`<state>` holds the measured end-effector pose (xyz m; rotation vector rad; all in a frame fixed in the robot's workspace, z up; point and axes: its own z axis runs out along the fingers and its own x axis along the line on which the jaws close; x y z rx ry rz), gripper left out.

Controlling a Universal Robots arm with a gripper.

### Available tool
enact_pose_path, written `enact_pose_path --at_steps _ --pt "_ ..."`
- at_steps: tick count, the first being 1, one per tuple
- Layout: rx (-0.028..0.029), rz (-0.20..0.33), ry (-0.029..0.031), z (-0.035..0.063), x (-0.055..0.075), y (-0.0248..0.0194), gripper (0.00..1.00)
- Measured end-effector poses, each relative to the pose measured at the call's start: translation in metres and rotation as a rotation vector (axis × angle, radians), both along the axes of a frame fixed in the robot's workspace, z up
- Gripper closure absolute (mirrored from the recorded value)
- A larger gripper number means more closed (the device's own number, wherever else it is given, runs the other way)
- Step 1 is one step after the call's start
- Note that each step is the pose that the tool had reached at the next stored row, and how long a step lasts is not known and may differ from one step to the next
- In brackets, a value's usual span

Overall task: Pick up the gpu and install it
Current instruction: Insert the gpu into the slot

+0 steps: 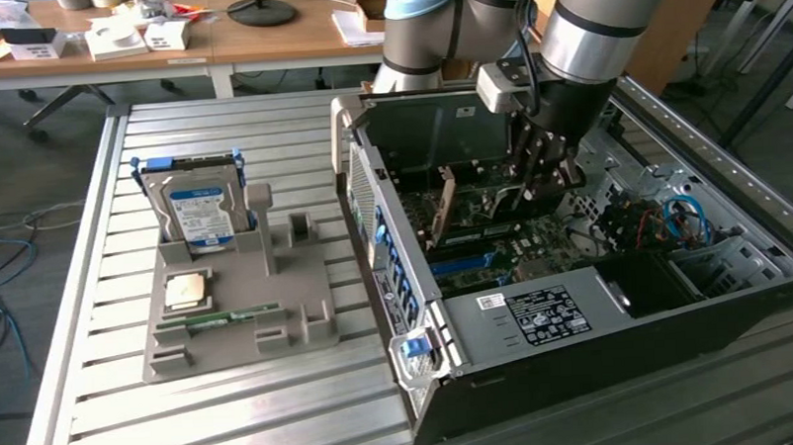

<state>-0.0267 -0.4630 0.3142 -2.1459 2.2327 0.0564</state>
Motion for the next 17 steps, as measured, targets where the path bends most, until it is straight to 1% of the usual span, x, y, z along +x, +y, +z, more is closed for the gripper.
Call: enact_pose_path --at_steps 9,14,17 --pt "0.0 0.0 0.0 0.0 -0.0001 0.0 0.74" --pt "0.0001 0.0 -0.0001 -0.0003 -0.0054 0.0 0.74" --pt "0.0 0.0 0.0 -0.0002 -0.0061 0.0 0.74"
